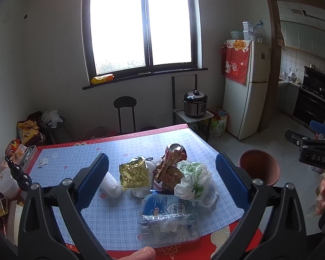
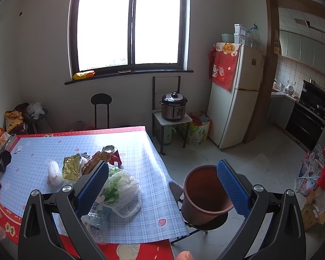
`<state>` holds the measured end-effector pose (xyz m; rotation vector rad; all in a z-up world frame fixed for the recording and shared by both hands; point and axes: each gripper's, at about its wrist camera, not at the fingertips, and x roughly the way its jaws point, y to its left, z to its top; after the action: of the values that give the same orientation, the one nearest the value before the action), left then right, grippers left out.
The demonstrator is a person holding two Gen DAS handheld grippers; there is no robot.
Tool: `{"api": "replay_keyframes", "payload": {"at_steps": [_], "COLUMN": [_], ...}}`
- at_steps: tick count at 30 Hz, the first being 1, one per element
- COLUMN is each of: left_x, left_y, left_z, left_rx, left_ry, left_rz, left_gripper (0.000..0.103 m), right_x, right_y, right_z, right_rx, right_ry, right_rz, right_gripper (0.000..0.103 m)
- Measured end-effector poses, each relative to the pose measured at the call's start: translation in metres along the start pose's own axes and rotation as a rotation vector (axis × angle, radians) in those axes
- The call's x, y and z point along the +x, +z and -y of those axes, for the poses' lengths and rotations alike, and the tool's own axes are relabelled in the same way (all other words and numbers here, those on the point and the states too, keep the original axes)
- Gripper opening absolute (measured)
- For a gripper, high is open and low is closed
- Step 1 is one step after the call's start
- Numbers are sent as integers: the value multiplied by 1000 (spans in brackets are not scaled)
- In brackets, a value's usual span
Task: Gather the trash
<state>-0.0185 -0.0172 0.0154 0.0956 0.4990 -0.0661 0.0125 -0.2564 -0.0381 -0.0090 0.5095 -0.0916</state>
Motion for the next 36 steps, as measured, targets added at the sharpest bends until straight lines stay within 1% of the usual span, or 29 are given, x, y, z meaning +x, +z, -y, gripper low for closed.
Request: {"api": "replay_keyframes", "payload": {"at_steps": [20, 36], "left_x": [1, 3], "left_y": [1, 1], "left_z": [2, 21], "left_rx": [-10, -31], "left_ry": [12, 45], "left_rz": [-25, -59], "left_gripper": [98, 98], "right_x": [7, 19], "right_y": [-4, -3], "right_z": [1, 22], "right_rx": [15, 13], "right_ry": [14, 50], "right_rz": [-8, -23], "right_gripper": [98, 98]}}
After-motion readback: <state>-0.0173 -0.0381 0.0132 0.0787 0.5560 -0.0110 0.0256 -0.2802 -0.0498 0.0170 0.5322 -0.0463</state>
